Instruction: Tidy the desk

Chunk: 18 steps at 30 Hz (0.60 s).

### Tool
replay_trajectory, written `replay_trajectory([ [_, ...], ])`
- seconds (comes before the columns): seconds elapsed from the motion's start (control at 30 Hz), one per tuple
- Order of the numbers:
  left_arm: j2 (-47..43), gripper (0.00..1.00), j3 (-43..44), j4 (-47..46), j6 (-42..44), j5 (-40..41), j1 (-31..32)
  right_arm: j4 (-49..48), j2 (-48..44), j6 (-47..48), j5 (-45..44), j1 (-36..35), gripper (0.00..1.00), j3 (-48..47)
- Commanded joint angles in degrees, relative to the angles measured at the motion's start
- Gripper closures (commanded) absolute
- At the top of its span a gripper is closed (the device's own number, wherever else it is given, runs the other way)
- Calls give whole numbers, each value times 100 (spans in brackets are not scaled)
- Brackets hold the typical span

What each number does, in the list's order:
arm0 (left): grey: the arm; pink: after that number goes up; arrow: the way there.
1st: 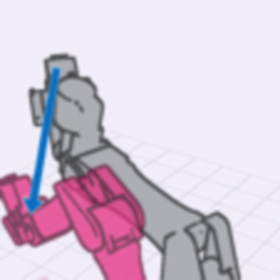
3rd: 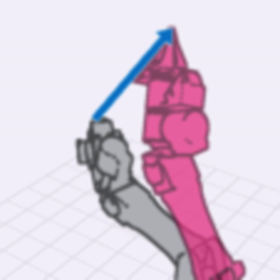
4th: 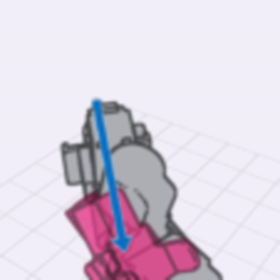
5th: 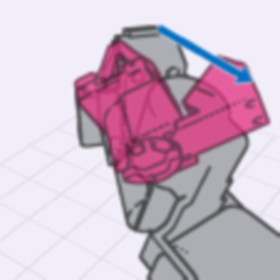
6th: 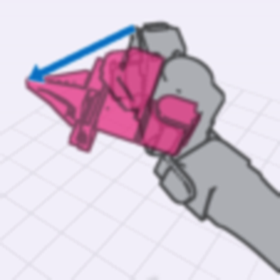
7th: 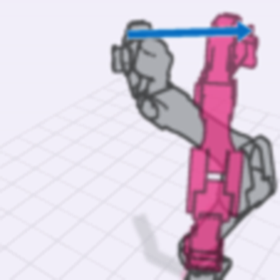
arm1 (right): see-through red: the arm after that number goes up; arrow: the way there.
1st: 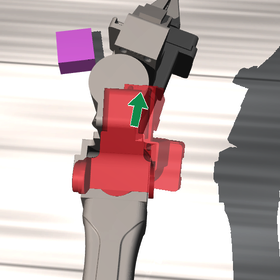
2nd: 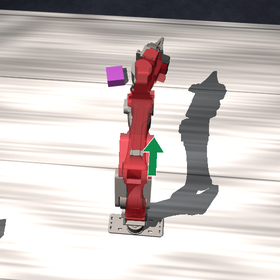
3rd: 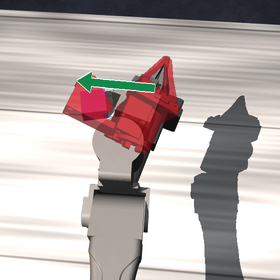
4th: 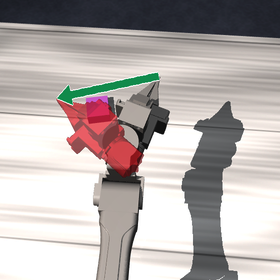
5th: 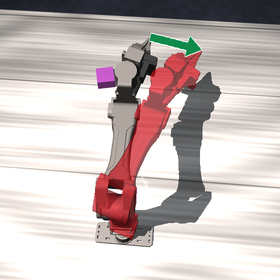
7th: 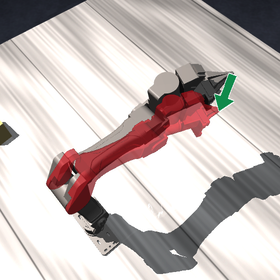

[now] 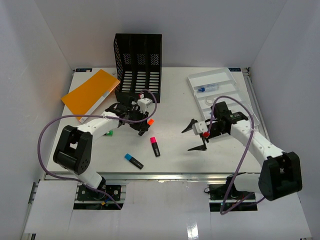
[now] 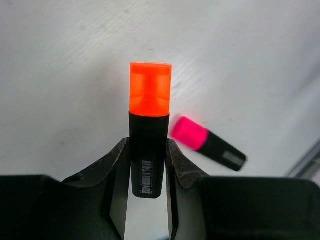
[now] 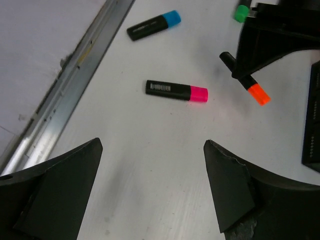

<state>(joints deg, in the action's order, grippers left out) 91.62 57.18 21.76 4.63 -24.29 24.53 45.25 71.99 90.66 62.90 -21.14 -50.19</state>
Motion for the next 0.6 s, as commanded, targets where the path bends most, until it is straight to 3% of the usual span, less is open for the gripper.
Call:
replay_trajectory([
  [0.0, -276, 89, 168, -160, -731, -1955, -1, -1958, -778, -303, -1822, -1213, 11, 593],
  [0.17, 64, 91, 144, -371, -1293, -3283, -1, -2266, -170, -591, -2725, -1745, 22, -176],
  [0.4, 129, 92, 118, -477, -1479, -3684, 70, -2793, 573, -876, -4300, -2670, 29, -563],
  [0.57, 75, 91, 105, -489, -1491, -3755, 91, -2990, 764, -913, -4604, -2925, 29, -553],
])
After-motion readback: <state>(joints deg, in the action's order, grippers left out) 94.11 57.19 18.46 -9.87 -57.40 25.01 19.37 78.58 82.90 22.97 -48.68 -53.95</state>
